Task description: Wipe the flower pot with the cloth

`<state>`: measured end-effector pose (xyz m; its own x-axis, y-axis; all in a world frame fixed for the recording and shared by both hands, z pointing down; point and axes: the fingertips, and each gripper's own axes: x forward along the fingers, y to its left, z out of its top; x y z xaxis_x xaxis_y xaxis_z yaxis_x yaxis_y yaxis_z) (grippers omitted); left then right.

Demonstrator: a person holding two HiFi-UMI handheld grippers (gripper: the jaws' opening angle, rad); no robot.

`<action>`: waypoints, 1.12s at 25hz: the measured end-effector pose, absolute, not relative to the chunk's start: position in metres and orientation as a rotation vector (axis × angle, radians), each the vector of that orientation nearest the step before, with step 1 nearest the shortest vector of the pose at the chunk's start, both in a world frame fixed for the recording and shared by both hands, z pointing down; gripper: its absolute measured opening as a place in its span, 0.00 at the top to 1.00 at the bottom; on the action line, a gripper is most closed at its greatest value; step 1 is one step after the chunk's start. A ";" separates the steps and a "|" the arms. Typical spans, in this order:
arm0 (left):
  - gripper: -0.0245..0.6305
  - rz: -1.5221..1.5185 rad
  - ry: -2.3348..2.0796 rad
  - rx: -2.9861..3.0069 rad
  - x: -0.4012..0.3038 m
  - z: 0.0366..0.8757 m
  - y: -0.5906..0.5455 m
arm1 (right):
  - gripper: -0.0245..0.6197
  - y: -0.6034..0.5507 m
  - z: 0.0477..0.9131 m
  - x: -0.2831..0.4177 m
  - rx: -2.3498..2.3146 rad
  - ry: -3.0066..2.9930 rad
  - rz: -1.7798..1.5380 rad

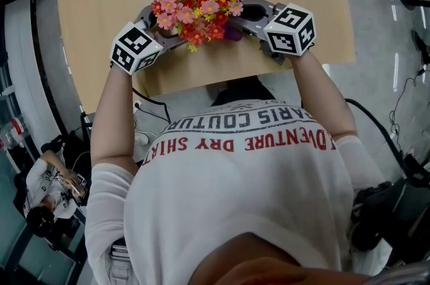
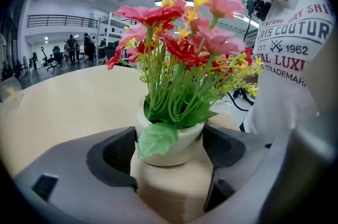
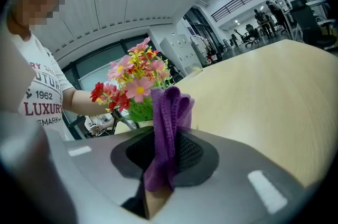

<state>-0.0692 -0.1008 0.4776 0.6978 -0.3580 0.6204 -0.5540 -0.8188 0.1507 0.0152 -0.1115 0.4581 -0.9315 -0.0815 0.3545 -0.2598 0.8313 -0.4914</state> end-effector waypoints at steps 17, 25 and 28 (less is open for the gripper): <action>0.34 0.547 -1.193 2.362 -0.090 0.469 -0.074 | 0.86 -0.169 0.445 0.016 0.381 -2.762 0.690; 0.55 0.460 -1.399 2.244 -0.087 0.462 -0.068 | 0.86 -0.177 0.451 -0.009 0.311 -2.744 0.705; 0.60 0.420 -1.402 2.239 -0.085 0.460 -0.071 | 0.86 -0.174 0.453 -0.014 0.292 -2.743 0.729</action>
<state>-0.0847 -0.0710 0.4600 0.4334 -0.7598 0.4846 -0.9011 -0.3732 0.2208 -0.0136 -0.1739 0.4533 -0.9384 -0.1198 0.3242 -0.2649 0.8518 -0.4520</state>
